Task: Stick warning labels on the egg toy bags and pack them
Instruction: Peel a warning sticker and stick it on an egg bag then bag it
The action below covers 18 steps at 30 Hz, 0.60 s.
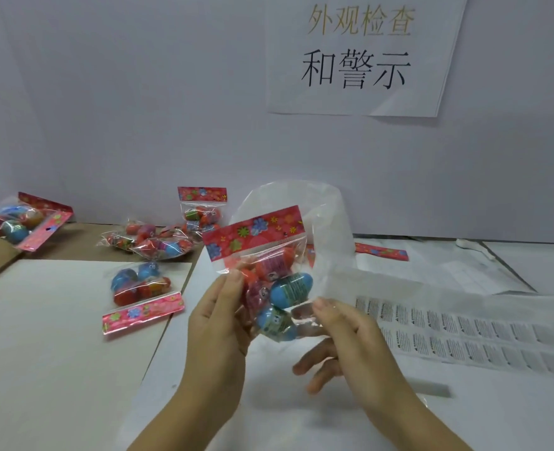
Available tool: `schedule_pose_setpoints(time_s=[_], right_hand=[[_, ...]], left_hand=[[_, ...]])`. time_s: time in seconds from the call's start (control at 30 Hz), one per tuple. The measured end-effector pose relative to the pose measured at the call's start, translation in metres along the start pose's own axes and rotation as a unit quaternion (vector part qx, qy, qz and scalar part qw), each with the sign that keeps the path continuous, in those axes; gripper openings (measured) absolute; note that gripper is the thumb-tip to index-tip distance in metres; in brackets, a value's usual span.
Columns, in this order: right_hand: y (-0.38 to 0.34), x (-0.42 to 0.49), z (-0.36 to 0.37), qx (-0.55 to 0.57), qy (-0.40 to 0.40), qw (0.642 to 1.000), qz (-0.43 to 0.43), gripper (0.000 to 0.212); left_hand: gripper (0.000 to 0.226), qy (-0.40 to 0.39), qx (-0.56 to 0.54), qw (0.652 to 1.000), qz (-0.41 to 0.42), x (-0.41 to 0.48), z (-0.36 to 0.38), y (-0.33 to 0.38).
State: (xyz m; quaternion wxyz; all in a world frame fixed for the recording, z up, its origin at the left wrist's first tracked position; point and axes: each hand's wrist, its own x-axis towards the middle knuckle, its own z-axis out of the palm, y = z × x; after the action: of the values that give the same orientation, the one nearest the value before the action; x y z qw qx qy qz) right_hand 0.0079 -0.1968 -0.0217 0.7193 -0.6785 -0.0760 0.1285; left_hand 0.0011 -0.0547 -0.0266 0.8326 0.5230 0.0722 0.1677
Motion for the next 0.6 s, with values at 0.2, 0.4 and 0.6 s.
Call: schedule_pose_setpoints(time_s=[0.2, 0.4, 0.6], right_hand=[[0.009, 0.003, -0.006, -0.107, -0.027, 0.994, -0.018, 0.043], [0.008, 0.003, -0.006, -0.102, -0.105, 0.988, -0.050, 0.045], [0.010, 0.003, -0.007, -0.109, -0.140, 0.983, -0.051, 0.041]], left_hand=[[0.027, 0.056, -0.007, 0.998, 0.008, 0.001, -0.001, 0.017], [0.029, 0.112, -0.033, 0.993, -0.018, 0.007, -0.009, 0.024], [0.032, 0.103, -0.006, 0.995, 0.000, 0.009, -0.012, 0.026]])
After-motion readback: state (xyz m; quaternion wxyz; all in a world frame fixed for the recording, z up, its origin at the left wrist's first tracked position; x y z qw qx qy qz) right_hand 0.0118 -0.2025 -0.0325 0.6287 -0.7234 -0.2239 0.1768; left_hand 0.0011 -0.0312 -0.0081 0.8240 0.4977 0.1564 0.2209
